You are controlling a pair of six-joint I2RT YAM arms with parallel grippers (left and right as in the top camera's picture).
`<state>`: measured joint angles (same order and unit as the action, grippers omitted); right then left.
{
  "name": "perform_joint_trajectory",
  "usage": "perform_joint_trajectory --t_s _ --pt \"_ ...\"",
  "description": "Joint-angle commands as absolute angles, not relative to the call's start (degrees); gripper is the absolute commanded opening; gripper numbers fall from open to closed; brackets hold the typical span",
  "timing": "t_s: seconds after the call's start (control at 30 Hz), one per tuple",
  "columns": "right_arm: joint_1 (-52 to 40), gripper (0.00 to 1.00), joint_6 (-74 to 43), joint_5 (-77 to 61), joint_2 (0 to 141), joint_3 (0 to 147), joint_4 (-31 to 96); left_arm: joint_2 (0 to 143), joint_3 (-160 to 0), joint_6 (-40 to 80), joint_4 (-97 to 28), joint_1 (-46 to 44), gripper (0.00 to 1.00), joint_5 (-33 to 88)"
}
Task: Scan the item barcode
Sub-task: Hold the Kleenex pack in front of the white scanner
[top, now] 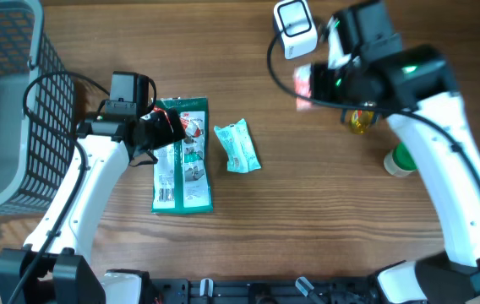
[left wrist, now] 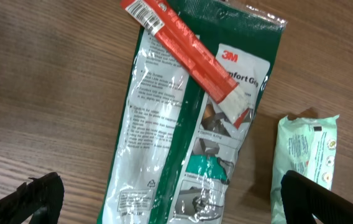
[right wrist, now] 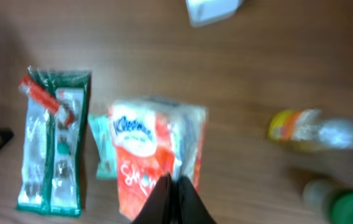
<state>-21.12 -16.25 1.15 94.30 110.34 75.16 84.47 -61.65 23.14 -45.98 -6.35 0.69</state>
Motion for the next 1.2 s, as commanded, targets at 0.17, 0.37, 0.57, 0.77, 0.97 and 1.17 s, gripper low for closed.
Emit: perform_joint_trajectory --t_s 0.17,0.37,0.57,0.77,0.97,1.17 --pt "-21.1 0.04 -10.4 19.9 112.9 122.9 65.3 84.4 -61.9 22.7 -45.9 -6.0 1.00 0.1" --pt "-21.0 0.04 -4.8 30.0 127.1 122.9 48.3 84.4 -61.9 22.7 -45.9 -6.0 1.00 0.1" --pt "-21.1 0.05 5.6 31.1 133.9 122.9 33.5 84.4 -61.9 22.7 -45.9 -6.0 1.00 0.1" --pt "-21.1 0.04 12.1 35.2 138.1 122.9 25.0 84.4 -61.9 22.7 -45.9 -6.0 1.00 0.1" --pt "-21.0 0.04 12.1 34.7 141.2 122.9 24.5 84.4 -61.9 22.7 -45.9 -6.0 1.00 0.1" --pt "-21.1 0.04 13.0 39.0 137.3 122.9 23.2 84.4 -61.9 22.7 -45.9 -6.0 1.00 0.1"
